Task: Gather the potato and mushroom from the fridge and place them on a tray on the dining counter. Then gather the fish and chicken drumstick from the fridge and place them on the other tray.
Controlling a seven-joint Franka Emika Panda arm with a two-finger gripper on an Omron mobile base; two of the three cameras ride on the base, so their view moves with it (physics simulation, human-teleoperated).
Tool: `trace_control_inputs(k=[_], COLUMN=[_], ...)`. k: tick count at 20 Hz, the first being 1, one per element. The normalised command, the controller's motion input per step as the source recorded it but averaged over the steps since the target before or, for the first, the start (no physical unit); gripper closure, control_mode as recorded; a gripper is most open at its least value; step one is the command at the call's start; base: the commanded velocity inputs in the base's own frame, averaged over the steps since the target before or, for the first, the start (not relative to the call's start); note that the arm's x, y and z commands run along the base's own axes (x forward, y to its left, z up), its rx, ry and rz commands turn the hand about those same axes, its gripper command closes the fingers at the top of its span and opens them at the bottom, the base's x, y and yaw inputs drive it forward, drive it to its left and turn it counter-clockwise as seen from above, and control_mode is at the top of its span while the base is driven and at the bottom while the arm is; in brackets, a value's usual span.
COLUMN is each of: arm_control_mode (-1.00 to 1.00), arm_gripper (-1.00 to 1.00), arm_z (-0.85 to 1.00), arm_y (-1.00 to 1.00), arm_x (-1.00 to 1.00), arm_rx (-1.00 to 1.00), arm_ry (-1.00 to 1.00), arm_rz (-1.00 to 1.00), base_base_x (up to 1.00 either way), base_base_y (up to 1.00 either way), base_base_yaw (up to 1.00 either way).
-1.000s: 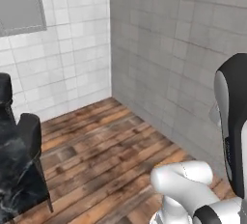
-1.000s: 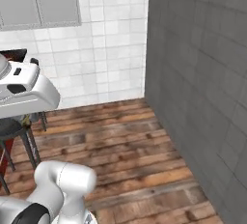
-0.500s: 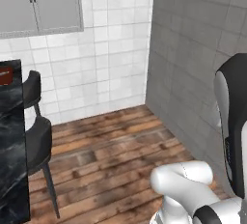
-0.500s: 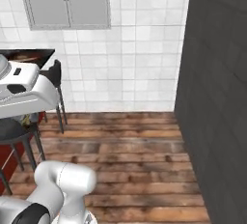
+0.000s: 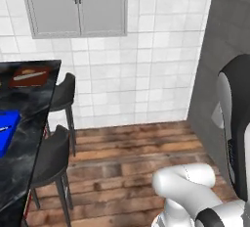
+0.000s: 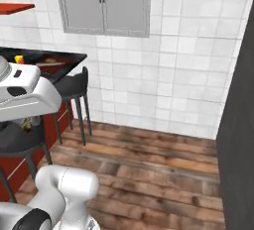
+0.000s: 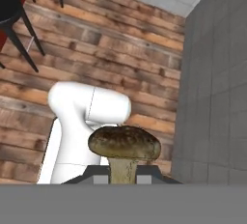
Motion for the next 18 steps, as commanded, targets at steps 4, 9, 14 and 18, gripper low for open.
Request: trace_control_inputs(k=[4, 9, 14, 18], arm_control_mode=[1.00, 1.00, 1.00, 1.00], arm_gripper=[1.00, 1.00, 1.00, 1.00], arm_z=[0.00, 0.00, 0.00, 0.00], arm_y=[0.00, 0.00, 0.00, 0.00], arm_x=[0.00, 0.00, 0.00, 0.00], arm_rx=[0.00, 0.00, 0.00, 0.00], arm_ry=[0.00, 0.00, 0.00, 0.00], arm_rz=[0.00, 0.00, 0.00, 0.00], base_base_x=[0.80, 0.80, 0.80, 0.79], base_base_y=[-0.39, -0.39, -0.38, -0.39], base_base_yaw=[0.45, 0.45, 0.45, 0.45])
